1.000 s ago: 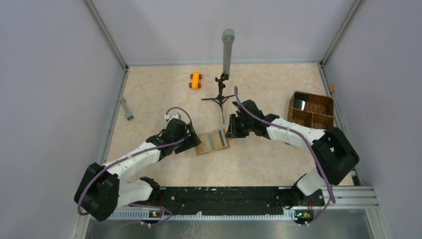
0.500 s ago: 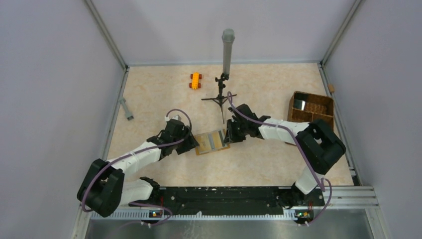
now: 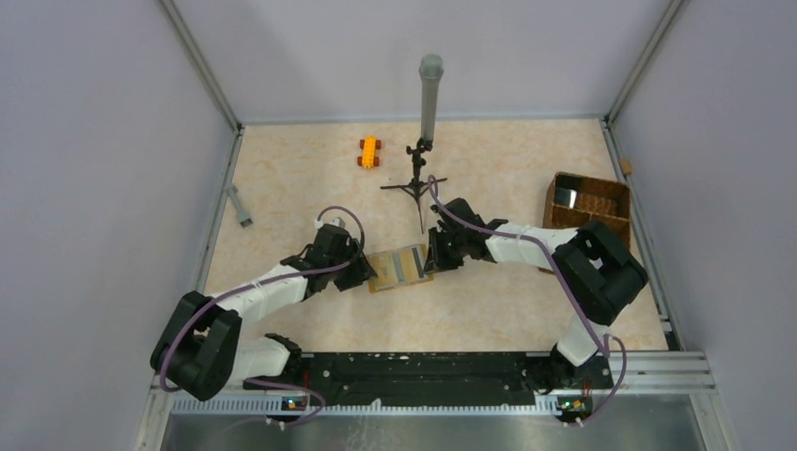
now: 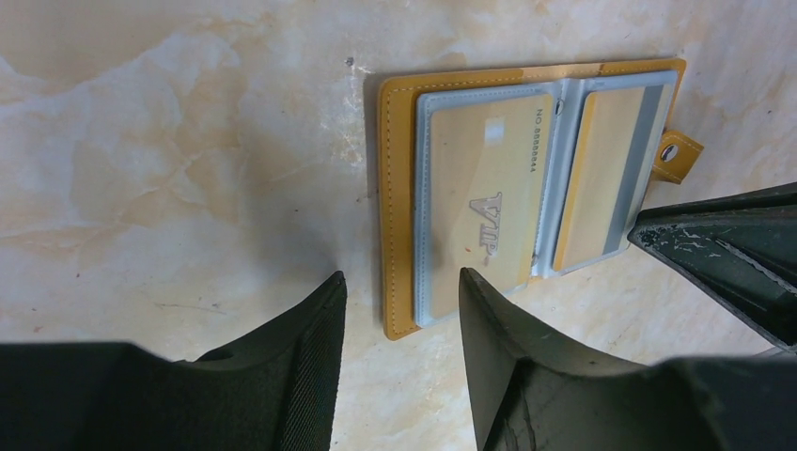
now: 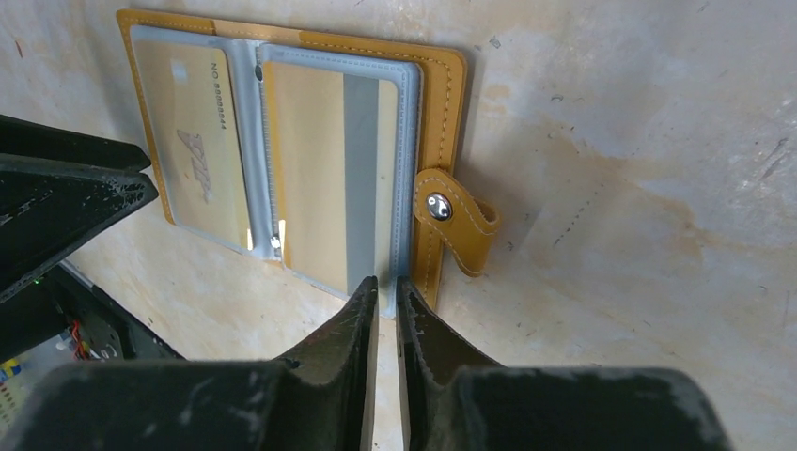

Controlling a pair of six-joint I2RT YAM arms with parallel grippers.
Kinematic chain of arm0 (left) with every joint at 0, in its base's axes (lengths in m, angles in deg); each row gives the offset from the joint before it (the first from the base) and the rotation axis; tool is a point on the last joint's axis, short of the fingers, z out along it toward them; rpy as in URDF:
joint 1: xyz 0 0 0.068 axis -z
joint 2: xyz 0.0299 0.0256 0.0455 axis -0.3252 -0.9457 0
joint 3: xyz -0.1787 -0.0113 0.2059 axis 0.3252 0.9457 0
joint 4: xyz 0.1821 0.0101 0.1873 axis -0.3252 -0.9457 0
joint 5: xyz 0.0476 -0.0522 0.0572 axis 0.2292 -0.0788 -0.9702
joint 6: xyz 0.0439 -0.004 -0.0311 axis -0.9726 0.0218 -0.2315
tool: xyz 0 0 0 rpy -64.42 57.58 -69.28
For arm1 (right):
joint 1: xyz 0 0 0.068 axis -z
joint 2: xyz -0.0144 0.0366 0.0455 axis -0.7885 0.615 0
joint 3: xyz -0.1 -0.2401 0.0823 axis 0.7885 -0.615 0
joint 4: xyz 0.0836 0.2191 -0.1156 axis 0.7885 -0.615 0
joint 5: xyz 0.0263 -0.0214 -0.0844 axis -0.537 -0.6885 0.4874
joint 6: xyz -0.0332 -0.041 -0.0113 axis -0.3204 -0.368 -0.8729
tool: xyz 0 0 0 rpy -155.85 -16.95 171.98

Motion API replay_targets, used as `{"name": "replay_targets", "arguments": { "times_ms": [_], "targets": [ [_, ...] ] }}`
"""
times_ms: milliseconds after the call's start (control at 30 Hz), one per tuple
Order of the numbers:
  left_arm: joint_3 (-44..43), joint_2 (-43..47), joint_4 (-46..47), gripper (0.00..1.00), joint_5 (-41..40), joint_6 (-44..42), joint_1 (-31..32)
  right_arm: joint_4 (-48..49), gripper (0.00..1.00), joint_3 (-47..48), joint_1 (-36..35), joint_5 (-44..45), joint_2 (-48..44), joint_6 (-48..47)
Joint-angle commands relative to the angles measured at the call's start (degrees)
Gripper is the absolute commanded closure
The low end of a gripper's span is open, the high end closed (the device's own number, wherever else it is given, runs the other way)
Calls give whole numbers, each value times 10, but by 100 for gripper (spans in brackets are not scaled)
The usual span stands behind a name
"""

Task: Put the credit cards into the card holder
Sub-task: Turn over the card slot in the card holder.

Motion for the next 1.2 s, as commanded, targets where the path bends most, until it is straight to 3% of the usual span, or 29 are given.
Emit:
{"name": "replay_targets", "arguments": {
  "times_ms": [0, 200, 433, 1167],
  "targets": [
    [4, -8, 28, 51, 15, -4, -3, 20, 91, 14, -9, -5, -3, 9],
    [5, -14, 34, 52, 21, -4, -4, 26, 97, 18, -12, -19, -16, 20],
    [6, -20, 39, 55, 28, -3, -3, 26, 98, 26, -19, -20, -31, 29],
    [-2, -27, 40, 55, 33, -9, -4, 68, 91, 47, -37, -47, -12, 32]
  ]
}}
